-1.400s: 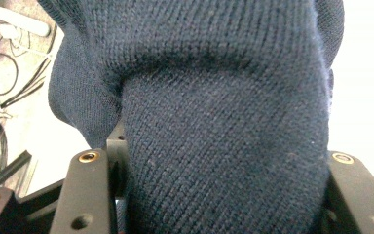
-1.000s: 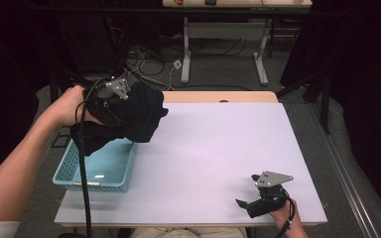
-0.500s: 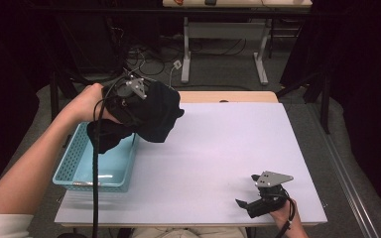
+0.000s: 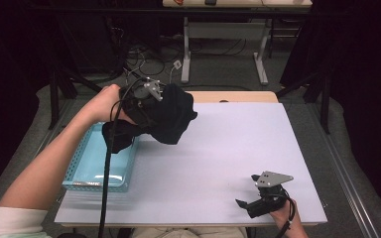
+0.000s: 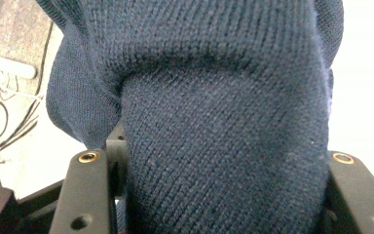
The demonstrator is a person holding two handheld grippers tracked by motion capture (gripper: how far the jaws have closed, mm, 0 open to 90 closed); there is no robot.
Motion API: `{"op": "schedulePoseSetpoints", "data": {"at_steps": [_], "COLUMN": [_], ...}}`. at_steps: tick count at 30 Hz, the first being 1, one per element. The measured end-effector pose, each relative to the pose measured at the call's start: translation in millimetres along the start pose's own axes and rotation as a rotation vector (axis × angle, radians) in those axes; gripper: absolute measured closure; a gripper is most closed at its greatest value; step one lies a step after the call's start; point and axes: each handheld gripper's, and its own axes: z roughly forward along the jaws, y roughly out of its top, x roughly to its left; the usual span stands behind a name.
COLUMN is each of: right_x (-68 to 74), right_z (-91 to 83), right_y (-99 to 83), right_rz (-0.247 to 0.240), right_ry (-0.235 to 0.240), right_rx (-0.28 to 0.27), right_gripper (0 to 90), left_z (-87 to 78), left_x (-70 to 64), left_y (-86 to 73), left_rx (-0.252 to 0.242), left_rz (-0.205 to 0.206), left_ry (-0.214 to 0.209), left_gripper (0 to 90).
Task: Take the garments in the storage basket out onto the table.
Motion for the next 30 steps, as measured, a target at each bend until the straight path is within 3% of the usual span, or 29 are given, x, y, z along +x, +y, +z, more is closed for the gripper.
{"op": "schedulePoseSetpoints", "data": {"at_steps": [12, 25, 30], "right_x": [0.2, -0.1, -0.1], "right_z": [-0.4, 0.2, 0.2], "right_y": [-0.2, -0.4, -0.7], "right_rz": [0.000, 0.002, 0.004], "right_ry": [-0.003, 0.005, 0.005], "right_rx": [0.001, -0.002, -0.015], "right_gripper": [0.0, 0.0, 0.0], "left_z": [23.3, 49.2, 58.0], "left_x": [-6.0, -13.0, -16.7], "left_y": [24.4, 45.0, 49.9], "left_rx": [-0.054, -0.068, -0.084], "left_rz": [0.024, 0.061, 0.059], "left_ry": [-0.037, -0.087, -0.104], "left_gripper": [41.1, 41.0, 41.0]}}
